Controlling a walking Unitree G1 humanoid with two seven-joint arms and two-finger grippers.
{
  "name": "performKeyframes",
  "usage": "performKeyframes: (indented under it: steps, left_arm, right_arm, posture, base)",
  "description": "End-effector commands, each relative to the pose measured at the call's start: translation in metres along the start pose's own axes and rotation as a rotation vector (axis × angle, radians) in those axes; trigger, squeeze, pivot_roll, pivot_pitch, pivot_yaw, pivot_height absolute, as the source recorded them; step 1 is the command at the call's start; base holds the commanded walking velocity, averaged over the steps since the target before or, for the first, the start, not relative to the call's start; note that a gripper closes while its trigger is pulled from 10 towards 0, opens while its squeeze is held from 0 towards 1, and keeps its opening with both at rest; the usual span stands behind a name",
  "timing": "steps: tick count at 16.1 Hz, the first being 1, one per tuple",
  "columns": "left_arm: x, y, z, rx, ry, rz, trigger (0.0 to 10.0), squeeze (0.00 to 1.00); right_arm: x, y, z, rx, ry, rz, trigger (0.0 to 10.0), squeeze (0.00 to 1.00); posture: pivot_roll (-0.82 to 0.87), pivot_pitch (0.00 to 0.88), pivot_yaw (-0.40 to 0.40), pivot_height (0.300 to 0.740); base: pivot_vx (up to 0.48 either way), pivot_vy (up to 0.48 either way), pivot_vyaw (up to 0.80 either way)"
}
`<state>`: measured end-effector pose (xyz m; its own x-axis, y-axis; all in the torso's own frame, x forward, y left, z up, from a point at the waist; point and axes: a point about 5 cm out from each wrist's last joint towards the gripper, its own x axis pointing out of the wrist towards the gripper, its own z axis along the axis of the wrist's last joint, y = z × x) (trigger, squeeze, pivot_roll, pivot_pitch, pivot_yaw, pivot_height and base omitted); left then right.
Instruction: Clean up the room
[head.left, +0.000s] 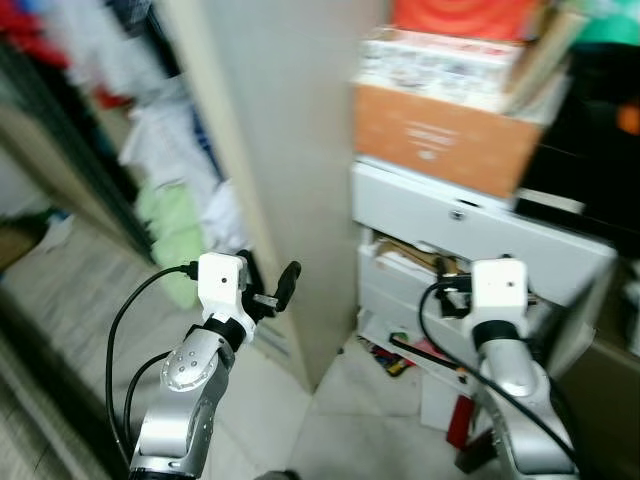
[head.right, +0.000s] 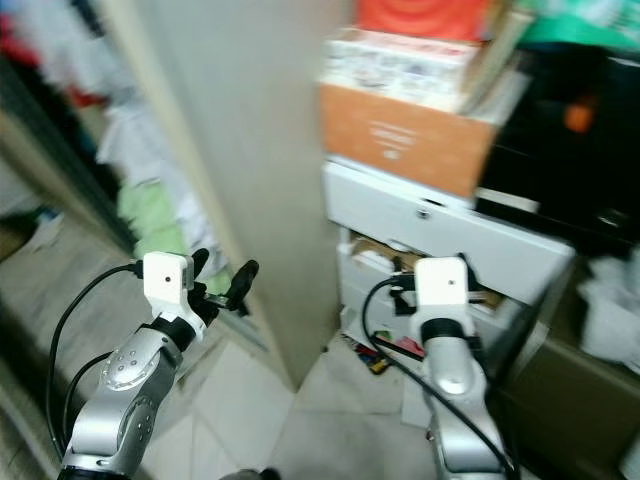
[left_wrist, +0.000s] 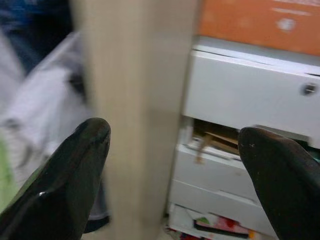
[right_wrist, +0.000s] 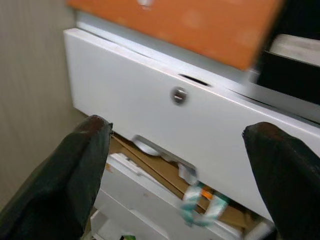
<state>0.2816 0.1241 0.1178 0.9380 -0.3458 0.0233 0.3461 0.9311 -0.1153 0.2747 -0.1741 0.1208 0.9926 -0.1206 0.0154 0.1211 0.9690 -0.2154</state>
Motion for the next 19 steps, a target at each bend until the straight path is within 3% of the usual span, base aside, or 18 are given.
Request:
performKeyframes:
  steps: [1, 19]
  left_arm:
    - [-0.0033, 0.0081, 0.0001, 0.016, 0.005, 0.024, 10.0, 0.00]
    - [-0.0023, 0.0078, 0.0013, 0.027, -0.012, 0.038, 10.0, 0.00]
  right_arm:
    - [0.0005, 0.0081, 0.0032, 0.010, -0.010, 0.021, 10.0, 0.00]
    - [0.0022, 0.0082, 0.0019, 0.007, -0.007, 0.022, 10.0, 0.00]
  posture:
    - [-0.07, 0.113, 0.058, 0.740]
    - [-0.07, 0.117, 0.055, 0.740]
  base:
    - [0.000, 0.000, 0.80]
    - [0.000, 0.000, 0.80]
